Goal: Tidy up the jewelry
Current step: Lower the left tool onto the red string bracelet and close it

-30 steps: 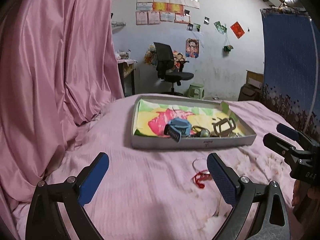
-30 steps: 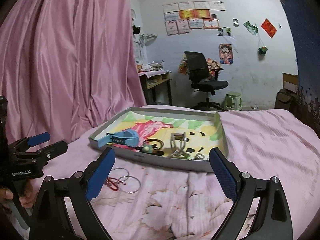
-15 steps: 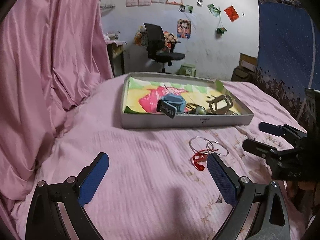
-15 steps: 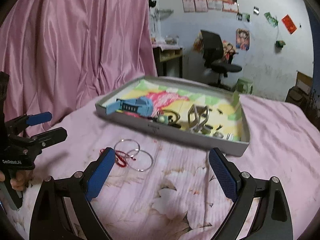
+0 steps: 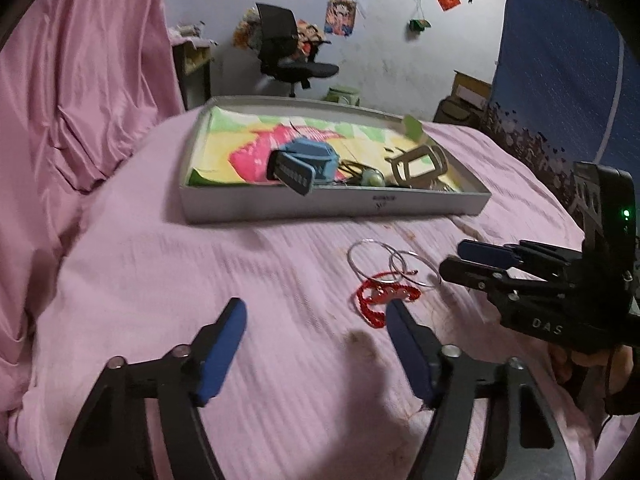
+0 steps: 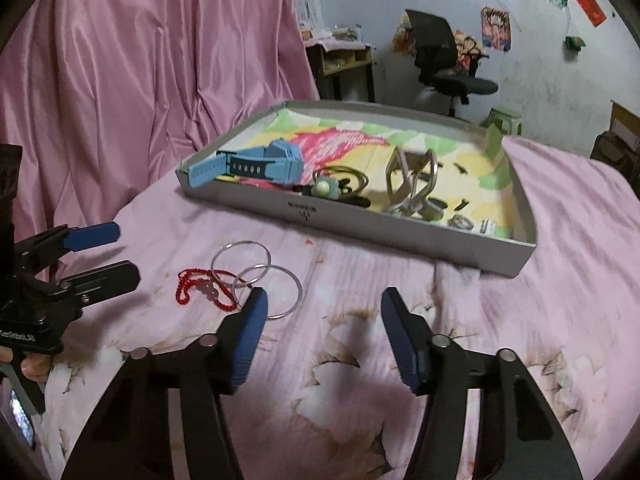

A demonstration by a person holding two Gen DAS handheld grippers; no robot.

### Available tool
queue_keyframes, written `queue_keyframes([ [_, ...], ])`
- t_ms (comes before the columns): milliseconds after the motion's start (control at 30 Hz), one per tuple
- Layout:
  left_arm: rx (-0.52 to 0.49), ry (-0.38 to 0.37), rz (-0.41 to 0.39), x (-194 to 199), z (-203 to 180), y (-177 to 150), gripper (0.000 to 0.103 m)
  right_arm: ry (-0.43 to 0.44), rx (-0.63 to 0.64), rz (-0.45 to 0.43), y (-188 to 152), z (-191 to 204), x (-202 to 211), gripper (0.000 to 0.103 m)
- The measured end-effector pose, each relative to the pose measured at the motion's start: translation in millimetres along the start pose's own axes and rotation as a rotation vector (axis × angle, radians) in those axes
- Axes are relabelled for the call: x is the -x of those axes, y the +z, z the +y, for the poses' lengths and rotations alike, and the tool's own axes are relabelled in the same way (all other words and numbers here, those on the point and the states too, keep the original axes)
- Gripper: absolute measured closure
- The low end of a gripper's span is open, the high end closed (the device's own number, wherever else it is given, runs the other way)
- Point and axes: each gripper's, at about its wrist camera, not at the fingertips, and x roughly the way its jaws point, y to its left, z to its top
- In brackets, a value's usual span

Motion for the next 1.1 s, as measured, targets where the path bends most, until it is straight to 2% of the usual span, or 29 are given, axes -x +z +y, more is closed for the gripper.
queue_keyframes([
  [67, 0.000, -0.022, 0.015, -4.1, -0.2, 0.9, 0.045, 0.010, 0.000, 0.014, -0.3, -0.1, -4.6, 0.064],
  [133, -0.003, -0.044, 0.032, -8.8, -1.2, 2.2, 0.048, 0.024, -0.001, 0.029, -1.0, -0.1, -9.1, 0.071],
  [233, -0.013, -0.070, 0.056, -16.8, -2.5, 6.9, 0.055, 0.040, -0.004, 0.041, -0.6, -0.5, -13.6, 0.075],
  [500, -0.029, -0.115, 0.093, -30.1, -7.2, 9.2, 0.062, 0.100, 0.005, 0.079, 4.6, -0.4, -27.4, 0.075],
  [933, -0.067, -0.085, 0.116, -36.4, -16.8, 7.7, 0.063, 0.154, -0.014, 0.105, 1.3, -3.9, -40.3, 0.079],
  [1033, -0.070, -0.088, 0.115, -36.1, -16.2, 7.9, 0.065, 0.157, -0.014, 0.110, 0.1, -3.9, -41.0, 0.080],
  [1100, -0.065, -0.097, 0.109, -35.2, -14.8, 7.3, 0.071, 0.161, -0.017, 0.111, -0.4, -4.5, -41.3, 0.082],
])
